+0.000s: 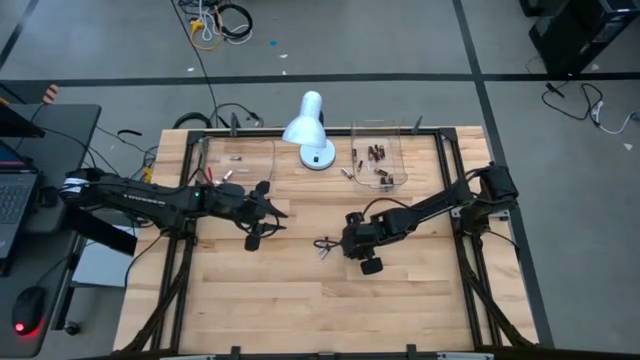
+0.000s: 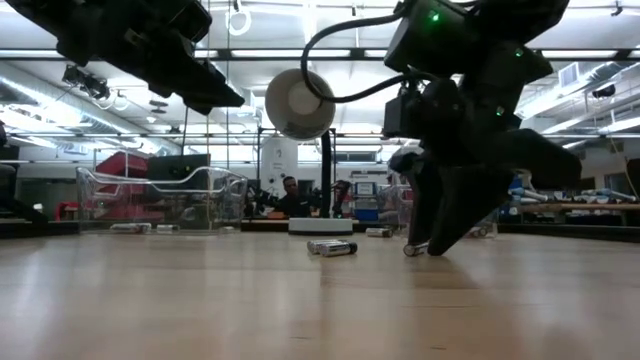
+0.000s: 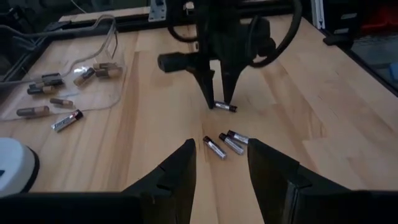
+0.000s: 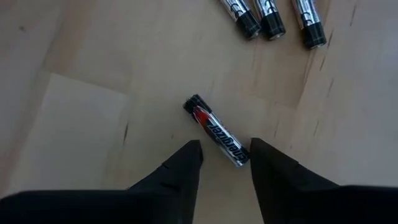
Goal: Sort batteries
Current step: Put the silver battery in the transparent bin
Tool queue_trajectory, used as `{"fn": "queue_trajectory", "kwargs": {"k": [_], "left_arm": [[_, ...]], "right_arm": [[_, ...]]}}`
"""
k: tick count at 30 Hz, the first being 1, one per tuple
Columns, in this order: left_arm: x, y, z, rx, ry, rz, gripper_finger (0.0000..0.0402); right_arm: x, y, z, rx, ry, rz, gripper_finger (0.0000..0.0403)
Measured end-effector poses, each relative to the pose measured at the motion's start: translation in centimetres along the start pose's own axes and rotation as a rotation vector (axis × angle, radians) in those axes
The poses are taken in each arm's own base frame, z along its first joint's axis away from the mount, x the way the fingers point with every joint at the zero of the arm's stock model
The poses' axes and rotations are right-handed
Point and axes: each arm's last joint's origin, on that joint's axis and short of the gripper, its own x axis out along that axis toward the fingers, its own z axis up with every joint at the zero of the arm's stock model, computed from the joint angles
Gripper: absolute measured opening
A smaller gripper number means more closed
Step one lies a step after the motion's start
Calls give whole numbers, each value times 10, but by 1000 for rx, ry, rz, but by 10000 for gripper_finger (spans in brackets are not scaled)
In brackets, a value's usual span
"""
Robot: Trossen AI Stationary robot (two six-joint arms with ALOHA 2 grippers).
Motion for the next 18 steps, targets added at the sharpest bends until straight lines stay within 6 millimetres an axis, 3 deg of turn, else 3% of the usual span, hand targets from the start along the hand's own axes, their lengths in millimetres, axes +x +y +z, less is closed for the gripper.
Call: {"fn": "queue_trajectory", "kwargs": {"k": [11,18], "left_arm": [[0,0,4,4,-42,4,142],[0,1,6,30,-67,6,142]], "right_arm": [[1,-11,0,102,-23,73,17],[1,-11,2,142,-51,75,7]]}}
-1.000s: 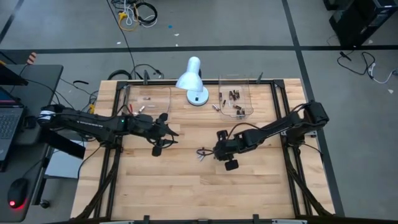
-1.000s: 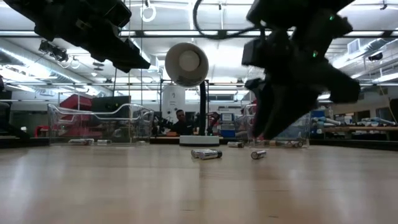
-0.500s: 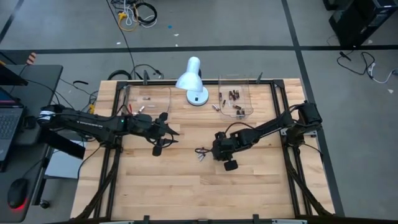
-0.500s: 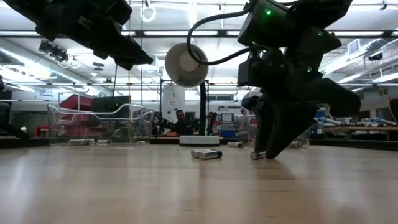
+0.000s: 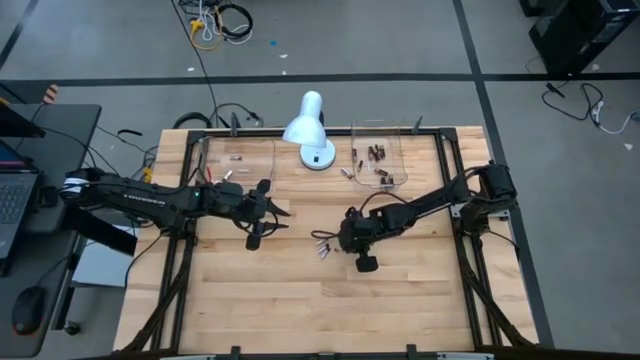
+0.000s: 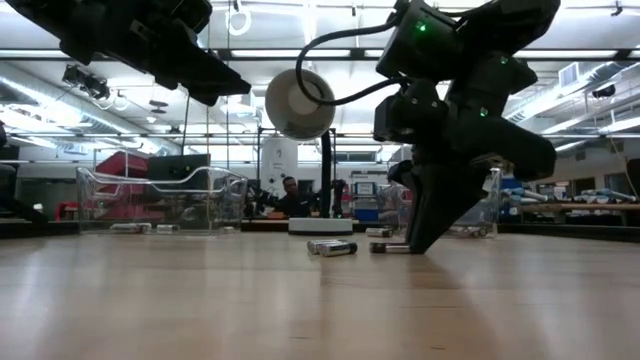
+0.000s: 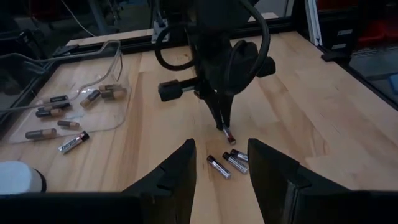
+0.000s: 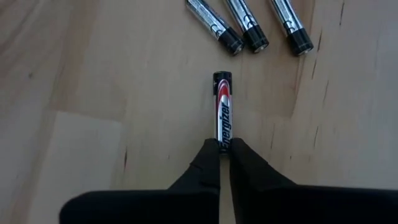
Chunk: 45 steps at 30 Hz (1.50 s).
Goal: Sort batteries
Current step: Put the silver battery in the transparent bin
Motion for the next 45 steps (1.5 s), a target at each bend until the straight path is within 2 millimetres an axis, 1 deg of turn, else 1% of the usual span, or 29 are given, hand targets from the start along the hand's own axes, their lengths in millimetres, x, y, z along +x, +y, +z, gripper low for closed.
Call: {"fn": "queue_trajectory", "kwargs": {"k": [4,6,9,11,15,17,20,23,25,31,45], "left_arm": [[0,0,0,2,4,0,142],[0,0,0,2,4,0,142],[0,0,0,1,-2,0,142],[2,0,1,0,-20,2,142],[14,1,4,5,-86,1,142],[23,1,5,18,-128,2,142],[36,1,0,34,-151,-31,142],[43,1,0,40,-194,-41,142],[47,1,-2,36,-196,-42,143],[47,3,-2,16,-184,14,143],[46,4,2,10,-229,31,143]], "right_arm": [[-13,4,3,-1,-37,-48,4],[-26,7,7,1,-80,-75,3],[-51,8,21,11,-228,-119,2],[-60,8,27,11,-308,-156,2],[-72,7,46,-28,-519,-232,1],[-74,4,52,-50,-589,-273,0],[-78,-4,57,-53,-643,-347,0],[-81,-9,59,-63,-660,-405,0],[-81,-10,59,-87,-663,-393,0],[-82,-11,60,-86,-673,-404,0],[-83,-11,60,-86,-674,-406,0]]}}
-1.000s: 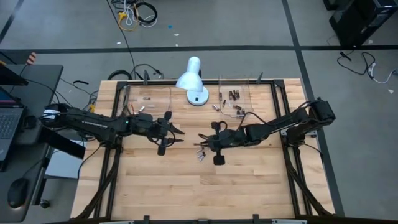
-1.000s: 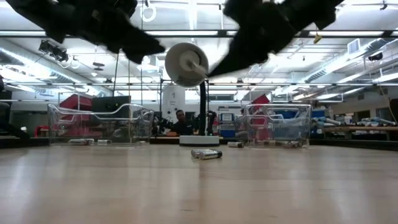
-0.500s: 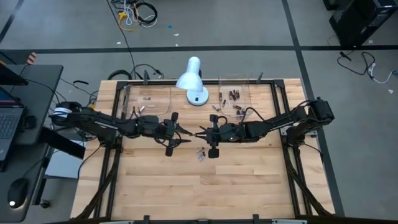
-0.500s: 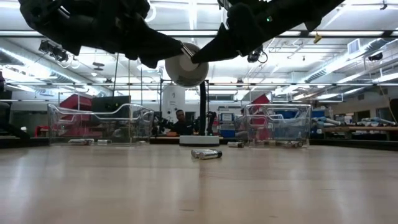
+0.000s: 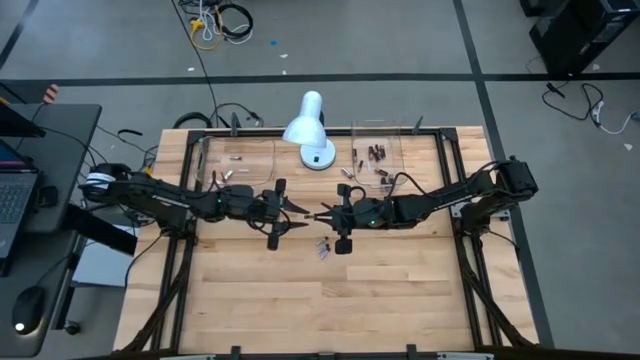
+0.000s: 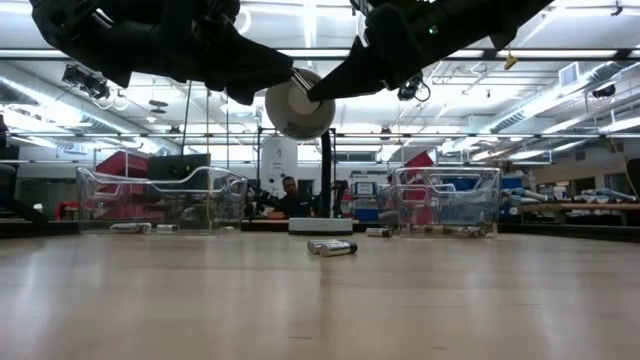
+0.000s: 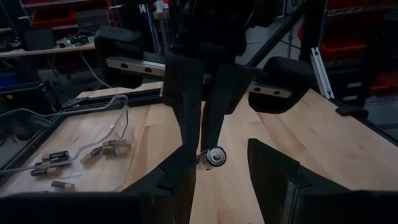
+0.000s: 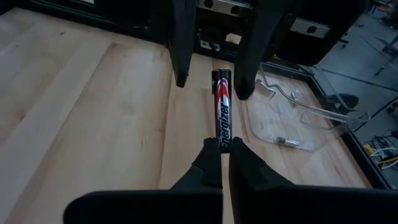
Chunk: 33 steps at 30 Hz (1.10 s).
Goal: Sort batteries
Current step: Put the silver battery in the transparent bin
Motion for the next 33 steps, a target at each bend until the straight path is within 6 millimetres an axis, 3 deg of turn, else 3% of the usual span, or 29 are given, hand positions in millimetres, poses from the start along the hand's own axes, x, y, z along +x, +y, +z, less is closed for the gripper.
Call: {"fn": "queue_trajectory", "kwargs": {"k": [23,33], "left_arm": [[0,1,0,4,0,44,141],[0,2,1,5,-5,69,90]], "right_arm": [[0,-1,3,12,-21,-25,0],[0,-1,3,14,-19,-26,0]]}}
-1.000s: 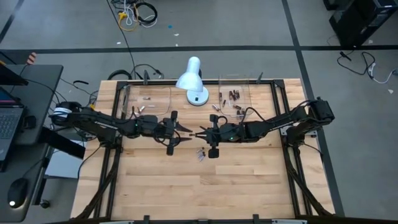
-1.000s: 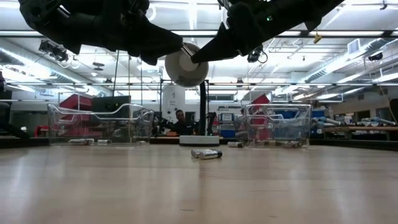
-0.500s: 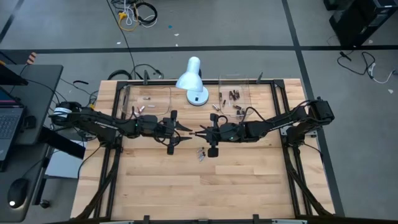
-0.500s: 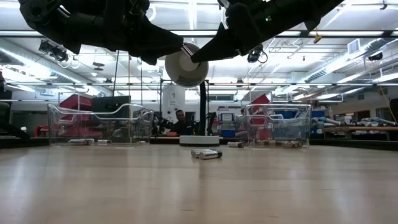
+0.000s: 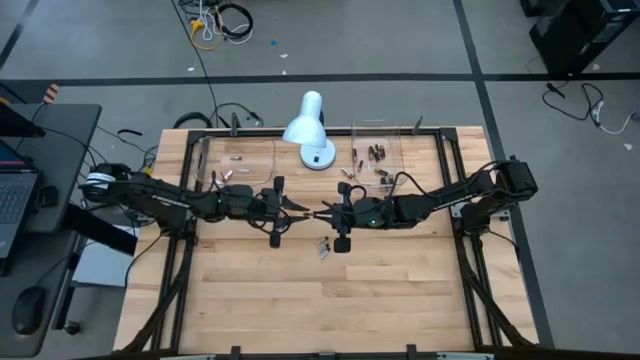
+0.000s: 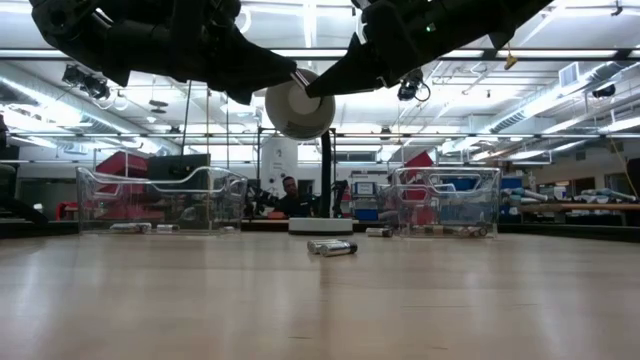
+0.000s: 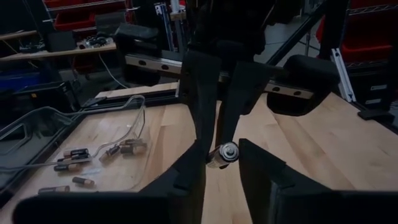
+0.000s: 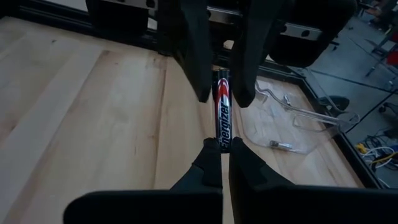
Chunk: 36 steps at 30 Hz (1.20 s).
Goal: Sort batteries
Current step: Put the silver battery in the transparent bin
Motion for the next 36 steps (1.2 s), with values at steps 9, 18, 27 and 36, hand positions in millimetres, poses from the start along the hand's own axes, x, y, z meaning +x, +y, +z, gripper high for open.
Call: {"fn": "queue_trajectory", "kwargs": {"k": [9,18,27,36], "left_arm": [[0,1,0,-1,2,21,50],[0,2,0,-7,9,56,22],[-17,5,4,-40,109,140,21],[-80,17,21,-153,230,475,20]], "right_arm": [[0,0,0,2,1,-2,0],[0,-1,-1,47,14,-15,46],[-5,4,-4,97,69,-11,86],[-14,1,-7,161,153,-54,85]]}}
